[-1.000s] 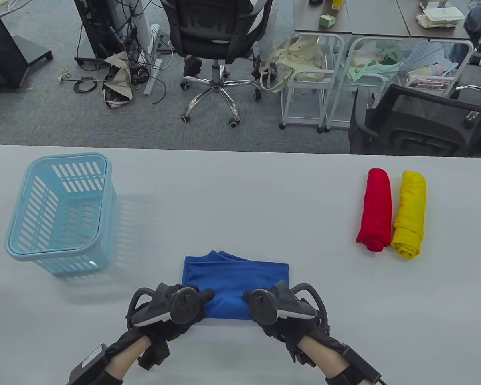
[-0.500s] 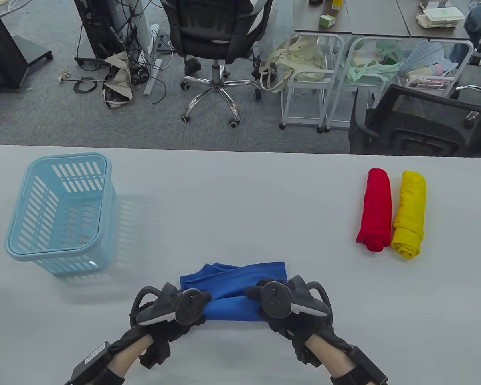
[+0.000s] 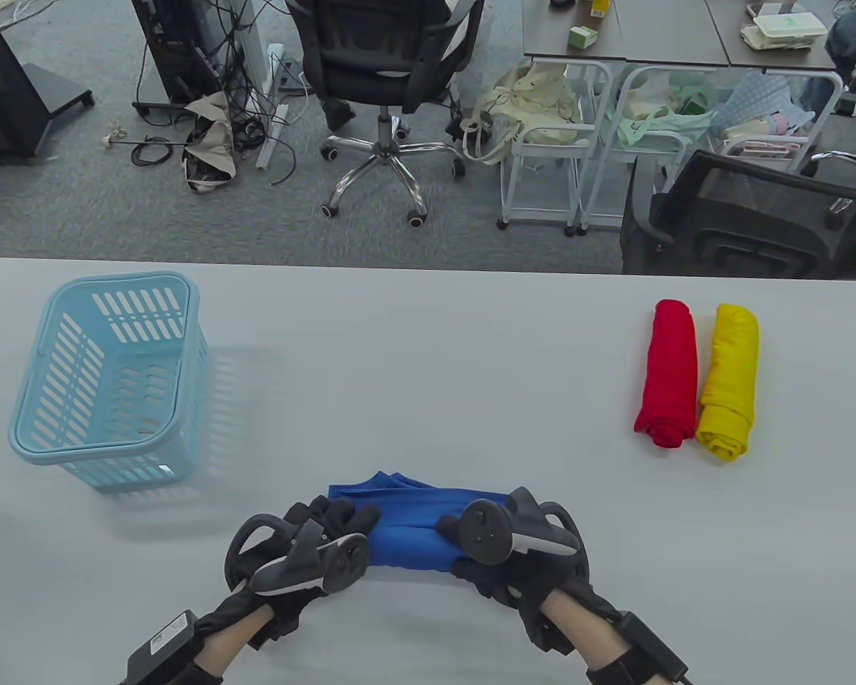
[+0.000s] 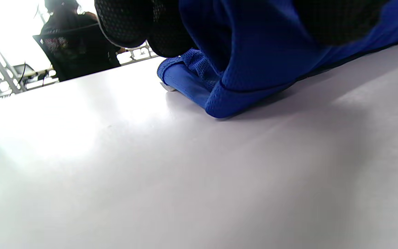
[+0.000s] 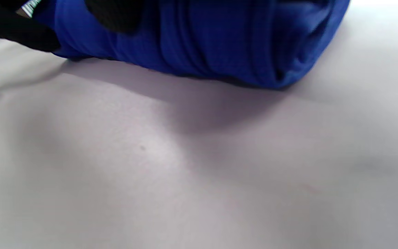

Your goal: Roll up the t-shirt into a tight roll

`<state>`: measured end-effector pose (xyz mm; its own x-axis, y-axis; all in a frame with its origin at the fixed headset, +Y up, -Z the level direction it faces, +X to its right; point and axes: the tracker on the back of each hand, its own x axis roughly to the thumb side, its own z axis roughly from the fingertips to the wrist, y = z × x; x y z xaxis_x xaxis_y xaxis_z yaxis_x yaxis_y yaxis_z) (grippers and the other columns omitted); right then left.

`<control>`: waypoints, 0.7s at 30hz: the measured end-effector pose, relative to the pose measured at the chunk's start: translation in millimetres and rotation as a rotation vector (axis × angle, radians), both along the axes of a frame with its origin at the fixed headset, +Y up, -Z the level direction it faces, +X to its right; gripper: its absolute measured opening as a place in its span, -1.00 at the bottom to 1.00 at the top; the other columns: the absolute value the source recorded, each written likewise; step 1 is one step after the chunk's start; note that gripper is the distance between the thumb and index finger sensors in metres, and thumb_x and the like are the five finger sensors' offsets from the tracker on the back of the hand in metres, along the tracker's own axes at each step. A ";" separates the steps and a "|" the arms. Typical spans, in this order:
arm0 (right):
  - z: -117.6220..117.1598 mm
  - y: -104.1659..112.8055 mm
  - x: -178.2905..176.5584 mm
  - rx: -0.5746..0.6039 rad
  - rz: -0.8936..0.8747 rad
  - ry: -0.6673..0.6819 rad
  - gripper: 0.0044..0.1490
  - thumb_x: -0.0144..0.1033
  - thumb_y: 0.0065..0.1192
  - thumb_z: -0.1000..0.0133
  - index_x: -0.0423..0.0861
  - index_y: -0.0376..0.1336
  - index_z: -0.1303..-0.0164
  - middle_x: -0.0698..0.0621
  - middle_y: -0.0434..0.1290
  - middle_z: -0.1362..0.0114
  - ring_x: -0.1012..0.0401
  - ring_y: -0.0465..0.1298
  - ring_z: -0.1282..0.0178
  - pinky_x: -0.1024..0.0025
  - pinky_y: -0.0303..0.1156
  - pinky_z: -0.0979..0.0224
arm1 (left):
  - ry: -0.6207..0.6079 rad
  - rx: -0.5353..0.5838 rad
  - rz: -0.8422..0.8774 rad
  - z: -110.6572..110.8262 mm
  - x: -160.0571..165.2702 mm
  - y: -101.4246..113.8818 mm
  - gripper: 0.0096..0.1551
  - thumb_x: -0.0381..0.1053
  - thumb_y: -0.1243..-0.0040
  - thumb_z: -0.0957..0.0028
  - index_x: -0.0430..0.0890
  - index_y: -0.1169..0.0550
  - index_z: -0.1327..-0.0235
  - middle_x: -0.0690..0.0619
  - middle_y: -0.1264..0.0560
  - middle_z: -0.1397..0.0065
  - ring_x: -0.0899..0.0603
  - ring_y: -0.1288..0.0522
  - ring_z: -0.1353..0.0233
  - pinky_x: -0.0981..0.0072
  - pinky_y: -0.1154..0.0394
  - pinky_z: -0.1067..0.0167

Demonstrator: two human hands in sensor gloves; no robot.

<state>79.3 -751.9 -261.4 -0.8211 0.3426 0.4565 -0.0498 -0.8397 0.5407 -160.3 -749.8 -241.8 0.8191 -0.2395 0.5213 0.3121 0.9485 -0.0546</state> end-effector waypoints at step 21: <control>7.9 -0.1 -13.5 0.183 0.189 0.012 0.01 0.11 0.02 -0.26 -0.07 -0.27 -0.75 -0.21 0.12 -0.65 -0.10 0.32 -0.47 -0.02 0.24 -0.47 | 0.136 -0.285 0.277 -15.8 -18.0 -5.0 -0.22 0.27 0.21 -0.07 0.21 -0.05 -0.62 0.03 -0.54 -0.38 -0.14 -0.56 -0.29 0.03 -0.46 -0.35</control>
<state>65.7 -752.0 -253.5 -0.8571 0.0945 0.5065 0.1228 -0.9172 0.3789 -178.3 -754.8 -257.6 0.8982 0.1373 0.4175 0.0196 0.9365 -0.3500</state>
